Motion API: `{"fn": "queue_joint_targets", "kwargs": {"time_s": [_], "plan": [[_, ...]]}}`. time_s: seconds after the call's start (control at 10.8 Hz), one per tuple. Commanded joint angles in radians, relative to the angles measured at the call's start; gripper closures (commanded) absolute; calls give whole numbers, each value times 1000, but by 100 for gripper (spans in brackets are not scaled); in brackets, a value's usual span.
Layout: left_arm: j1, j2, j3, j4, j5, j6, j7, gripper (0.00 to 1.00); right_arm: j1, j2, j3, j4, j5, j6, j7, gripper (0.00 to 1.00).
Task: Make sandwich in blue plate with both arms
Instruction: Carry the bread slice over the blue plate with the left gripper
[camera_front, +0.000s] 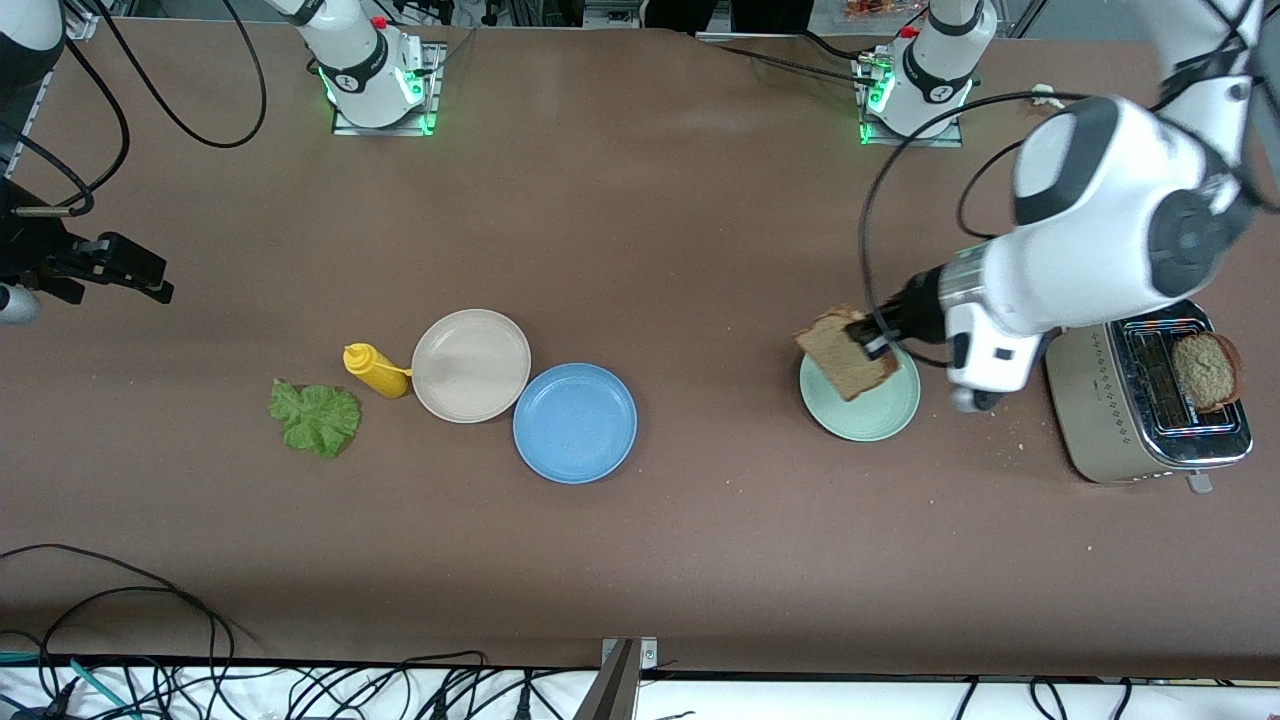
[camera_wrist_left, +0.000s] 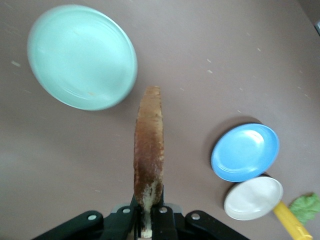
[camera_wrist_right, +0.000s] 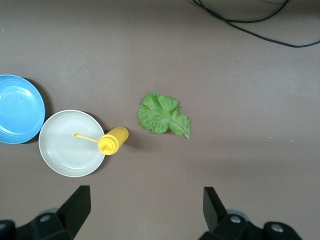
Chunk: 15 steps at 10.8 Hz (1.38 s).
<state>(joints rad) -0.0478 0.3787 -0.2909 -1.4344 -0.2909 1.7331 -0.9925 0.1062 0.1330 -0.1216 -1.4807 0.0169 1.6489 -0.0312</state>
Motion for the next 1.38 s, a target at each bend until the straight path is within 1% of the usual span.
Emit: {"fn": "queue_joint_targets", "kwargs": {"time_s": [0.0, 0.18, 0.28, 0.46, 0.65, 0.74, 0.83, 1.01, 1.11, 1.2, 1.29], "plan": [[-148, 90, 6, 12, -47, 196, -109, 100, -13, -4, 4, -3, 9, 0, 0, 0], [-231, 164, 6, 12, -57, 439, -149, 100, -13, -4, 4, -3, 9, -1, 0, 0], [-265, 195, 6, 12, -74, 536, -158, 100, -13, -6, 4, -3, 9, 0, 0, 0], [-331, 248, 6, 15, -76, 670, -164, 100, -11, -6, 4, -3, 9, 0, 0, 0], [-415, 305, 16, 18, -67, 840, -175, 100, -11, -6, 4, -1, 11, 0, 0, 0], [-422, 319, 16, 18, -65, 896, -175, 100, -11, -6, 4, -1, 11, 0, 2, 0], [-435, 331, 16, 22, -65, 914, -175, 100, -11, -6, 4, -1, 11, 2, 2, 0], [-461, 359, 18, 22, -60, 1005, -173, 100, -13, -4, 4, -1, 11, 2, 2, 0], [-468, 382, 31, 25, -60, 1055, -170, 100, -11, -6, 4, -1, 11, -1, 4, 0], [-469, 405, 41, 31, -62, 1066, -169, 100, -13, -6, 4, -1, 11, 2, 4, 0], [-480, 431, 42, 57, -60, 1066, -166, 100, -13, -4, 4, -1, 11, -1, 4, 0]]}}
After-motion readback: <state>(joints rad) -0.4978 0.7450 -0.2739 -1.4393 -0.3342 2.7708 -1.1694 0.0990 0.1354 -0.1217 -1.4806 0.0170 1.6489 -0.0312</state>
